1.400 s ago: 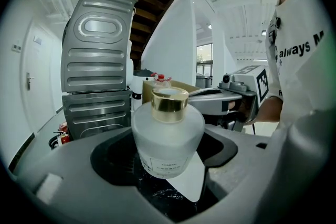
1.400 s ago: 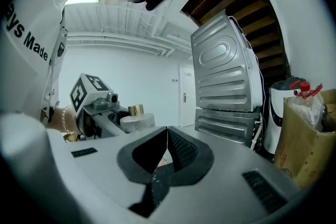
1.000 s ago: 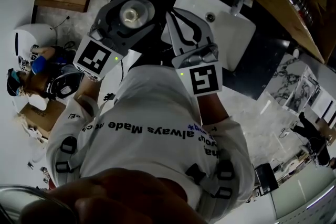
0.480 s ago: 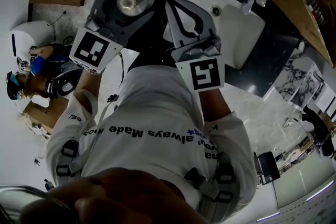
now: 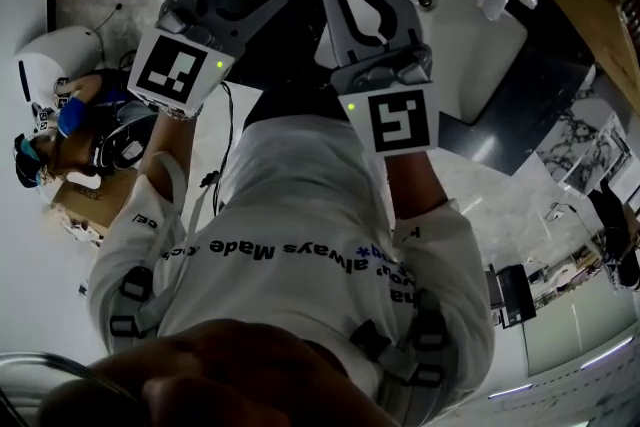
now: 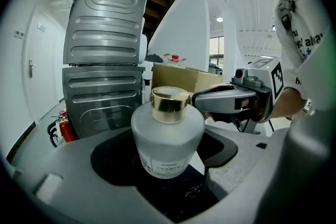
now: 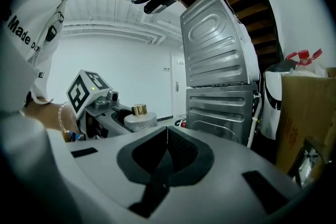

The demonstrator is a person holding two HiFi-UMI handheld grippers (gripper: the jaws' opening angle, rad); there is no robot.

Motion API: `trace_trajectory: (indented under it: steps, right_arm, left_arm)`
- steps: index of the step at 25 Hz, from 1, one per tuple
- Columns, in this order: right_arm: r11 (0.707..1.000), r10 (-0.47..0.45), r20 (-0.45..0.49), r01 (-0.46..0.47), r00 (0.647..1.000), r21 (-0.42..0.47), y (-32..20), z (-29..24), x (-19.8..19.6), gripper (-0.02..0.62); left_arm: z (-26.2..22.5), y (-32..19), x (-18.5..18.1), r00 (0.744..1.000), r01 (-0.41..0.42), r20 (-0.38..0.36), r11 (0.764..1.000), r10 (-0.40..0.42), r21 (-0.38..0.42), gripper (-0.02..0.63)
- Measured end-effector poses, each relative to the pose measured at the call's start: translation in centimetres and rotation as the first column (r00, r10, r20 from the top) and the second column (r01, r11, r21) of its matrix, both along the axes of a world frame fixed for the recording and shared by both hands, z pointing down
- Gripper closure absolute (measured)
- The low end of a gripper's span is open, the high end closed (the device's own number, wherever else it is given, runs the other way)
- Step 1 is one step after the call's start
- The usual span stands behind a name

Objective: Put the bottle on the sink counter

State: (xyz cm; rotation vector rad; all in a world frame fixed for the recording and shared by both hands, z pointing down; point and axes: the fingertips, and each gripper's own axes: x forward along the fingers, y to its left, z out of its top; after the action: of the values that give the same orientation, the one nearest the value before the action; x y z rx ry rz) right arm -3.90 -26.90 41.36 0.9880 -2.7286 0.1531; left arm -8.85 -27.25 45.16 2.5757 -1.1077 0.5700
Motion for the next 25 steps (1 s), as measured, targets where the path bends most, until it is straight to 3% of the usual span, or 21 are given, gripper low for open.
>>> trace_trajectory:
  steps: [8,13,25]
  right_arm:
    - [1.0,0.007,0.0,-0.007,1.0,-0.021,-1.0,2.9,-0.5,0.589]
    - [0.999,0.013,-0.01,-0.014,1.0,-0.031,-1.7,4.6,-0.6,0.589]
    - [0.997,0.031,-0.048,-0.034,0.998,-0.07,-2.0,9.4,-0.4,0.589]
  left_arm:
    - [3.4,-1.2,-0.7,1.0,0.018,0.007,1.0,-0.018,-0.022,0.272]
    - [5.7,-2.2,-1.1,1.0,0.005,0.015,1.0,-0.005,0.011,0.272]
    - [10.3,-3.1,-0.7,0.999,0.01,0.035,0.999,-0.009,-0.035,0.272]
